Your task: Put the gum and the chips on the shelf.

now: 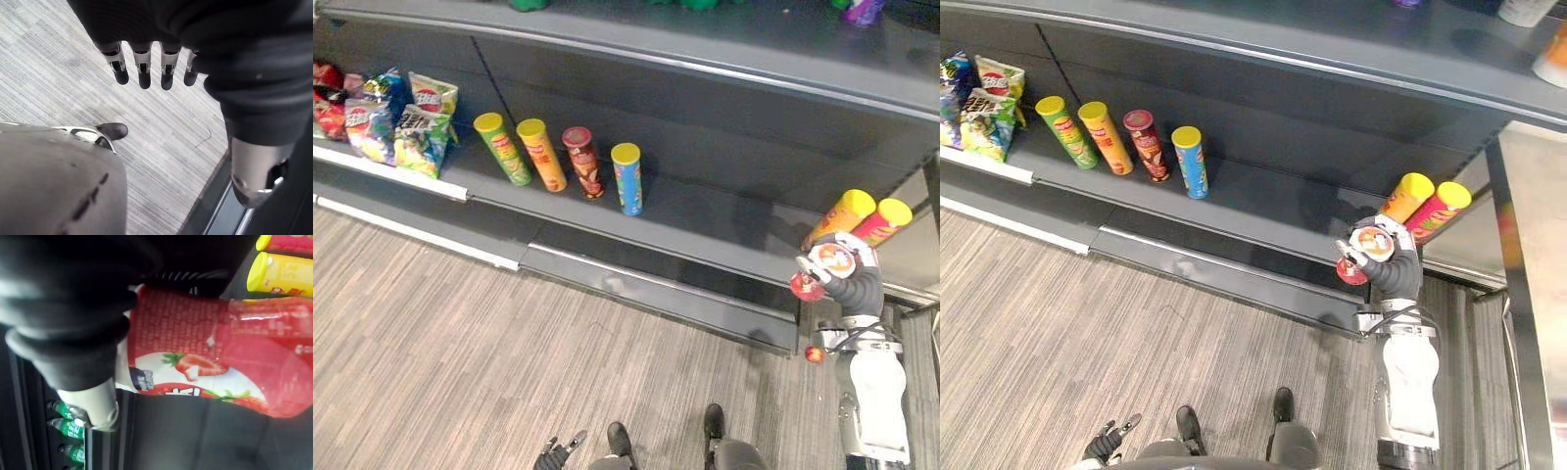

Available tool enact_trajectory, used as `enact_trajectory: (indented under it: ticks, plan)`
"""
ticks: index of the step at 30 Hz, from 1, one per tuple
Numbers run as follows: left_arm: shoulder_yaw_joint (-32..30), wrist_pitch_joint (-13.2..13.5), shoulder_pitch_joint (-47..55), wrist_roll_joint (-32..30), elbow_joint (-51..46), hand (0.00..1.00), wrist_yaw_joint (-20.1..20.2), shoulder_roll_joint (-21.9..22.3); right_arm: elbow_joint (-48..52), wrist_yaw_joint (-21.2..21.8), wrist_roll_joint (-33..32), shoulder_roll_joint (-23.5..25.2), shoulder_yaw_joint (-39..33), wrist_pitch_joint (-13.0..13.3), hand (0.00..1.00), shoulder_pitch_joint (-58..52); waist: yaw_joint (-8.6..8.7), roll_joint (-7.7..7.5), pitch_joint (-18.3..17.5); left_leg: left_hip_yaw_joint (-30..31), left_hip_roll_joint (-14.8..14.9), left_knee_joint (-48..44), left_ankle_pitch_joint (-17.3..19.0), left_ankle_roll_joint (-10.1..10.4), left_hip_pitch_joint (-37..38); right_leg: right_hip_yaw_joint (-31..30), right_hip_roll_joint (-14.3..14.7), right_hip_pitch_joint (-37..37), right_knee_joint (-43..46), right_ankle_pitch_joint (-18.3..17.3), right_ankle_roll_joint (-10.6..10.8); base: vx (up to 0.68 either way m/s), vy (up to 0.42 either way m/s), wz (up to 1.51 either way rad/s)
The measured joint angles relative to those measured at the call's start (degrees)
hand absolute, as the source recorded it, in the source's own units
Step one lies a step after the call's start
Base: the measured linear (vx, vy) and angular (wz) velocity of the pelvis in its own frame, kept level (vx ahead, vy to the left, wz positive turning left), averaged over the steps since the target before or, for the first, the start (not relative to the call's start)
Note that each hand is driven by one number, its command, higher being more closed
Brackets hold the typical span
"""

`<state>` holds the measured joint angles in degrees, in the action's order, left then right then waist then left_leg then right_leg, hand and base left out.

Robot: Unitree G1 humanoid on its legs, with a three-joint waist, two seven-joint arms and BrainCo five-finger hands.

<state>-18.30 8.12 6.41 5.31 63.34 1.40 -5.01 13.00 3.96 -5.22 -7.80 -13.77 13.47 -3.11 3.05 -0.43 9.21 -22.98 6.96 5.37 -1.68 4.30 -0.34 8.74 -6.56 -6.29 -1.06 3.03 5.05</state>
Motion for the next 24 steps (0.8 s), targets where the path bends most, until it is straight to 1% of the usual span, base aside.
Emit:
enact_trajectory:
  ticks: [3, 5, 8, 9, 13, 16, 18, 20, 22, 24]
  plan:
    - [0.1, 0.0, -0.1, -0.3, 0.0, 0.00, 0.0, 0.1, 0.0, -0.3, -0.4, -0.3, -1.3, -0.4, 1.00, 1.3, 0.04, 0.09, -0.4, -0.4, 0.1, 0.0, 0.0, 0.0, 0.9, -0.6, 0.2, 0.6, -0.1, 0.0, 0.0, 0.02, -0.017, -0.11]
    - [0.2, 0.0, -0.1, -1.6, 0.1, 0.00, 0.0, 0.1, 0.0, -1.4, -0.5, -0.9, -2.2, -0.4, 1.00, 3.0, 0.02, 0.08, -1.3, -0.7, 0.3, 0.2, 0.0, 0.1, 1.0, -0.9, 0.4, 0.6, -0.4, 0.3, -0.2, -0.01, -0.027, -0.08]
    - [0.2, 0.0, -0.1, -1.7, 0.2, 0.00, 0.0, 0.1, 0.0, -1.9, -0.6, -3.9, -2.1, -0.5, 1.00, 6.8, 0.01, 0.10, -1.4, -1.4, 0.3, 0.4, 0.0, 0.1, 1.3, -1.6, 0.6, 0.7, -1.0, 1.1, -0.2, -0.06, -0.025, -0.13]
    - [0.2, 0.0, -0.1, -1.7, 0.3, 0.00, 0.0, 0.1, 0.0, -2.1, -1.6, -5.2, -2.1, -0.5, 1.00, 8.0, -0.01, 0.11, -1.4, -1.4, 0.3, 0.4, 0.0, 0.2, 1.4, -1.7, 0.6, 0.9, -1.0, 1.2, -0.2, -0.05, -0.014, -0.02]
    - [0.5, -0.4, 0.0, -1.7, 0.5, 0.00, 0.0, 0.0, -0.7, -2.2, -2.5, -8.1, -2.0, -0.8, 1.00, 12.1, -0.12, 0.24, -2.0, -1.4, 0.3, 0.4, -0.2, 0.2, 1.4, -1.9, 0.6, 0.8, -1.0, 1.5, -0.3, -0.05, -0.020, -0.01]
    - [1.2, -0.9, 0.0, -1.7, 0.5, 0.00, 0.1, -0.2, -3.9, -2.4, -2.7, -10.1, -1.4, -1.1, 1.00, 17.0, -0.16, 0.18, -2.2, -1.4, 0.3, 0.5, -0.5, 0.2, 1.4, -2.1, 0.7, 0.6, -1.0, 1.5, -0.3, -0.04, -0.019, -0.03]
    - [1.9, -1.1, 0.0, -1.7, 0.4, 0.00, 0.1, -0.3, -8.6, -3.3, -4.4, -12.6, -0.9, -2.0, 1.00, 22.5, -0.21, 0.24, -2.3, -1.3, 0.3, 0.5, -0.8, 0.2, 1.3, -2.1, 0.7, 0.6, -1.0, 1.6, -0.3, -0.03, -0.023, 0.01]
    - [2.2, -1.1, 0.0, -1.7, 0.4, 0.00, 0.1, -0.5, -10.8, -4.2, -5.0, -14.8, -0.4, -2.9, 1.00, 25.8, -0.36, 0.28, -2.4, -1.2, 0.4, 0.5, -1.0, 0.2, 1.1, -2.1, 0.7, 0.5, -1.0, 1.6, -0.3, -0.01, -0.019, 0.05]
    - [2.4, -1.2, 0.1, -1.7, 0.4, 0.00, 0.1, -0.6, -12.2, -4.6, -5.0, -17.0, 0.4, -3.2, 1.00, 28.9, -0.38, 0.27, -2.4, -1.0, 0.4, 0.5, -1.2, 0.2, 0.8, -1.8, 0.8, 0.4, -1.1, 1.8, -0.3, 0.00, -0.021, 0.07]
    - [2.7, -1.3, 0.2, -1.7, 0.4, 0.00, 0.1, -0.8, -14.2, -4.8, -6.5, -19.0, 1.0, -3.3, 1.00, 33.1, -0.37, 0.14, -2.5, -0.5, 0.5, 0.5, -1.6, 0.2, 0.4, -1.6, 0.9, 0.4, -1.8, 2.2, -0.6, 0.01, -0.023, 0.06]
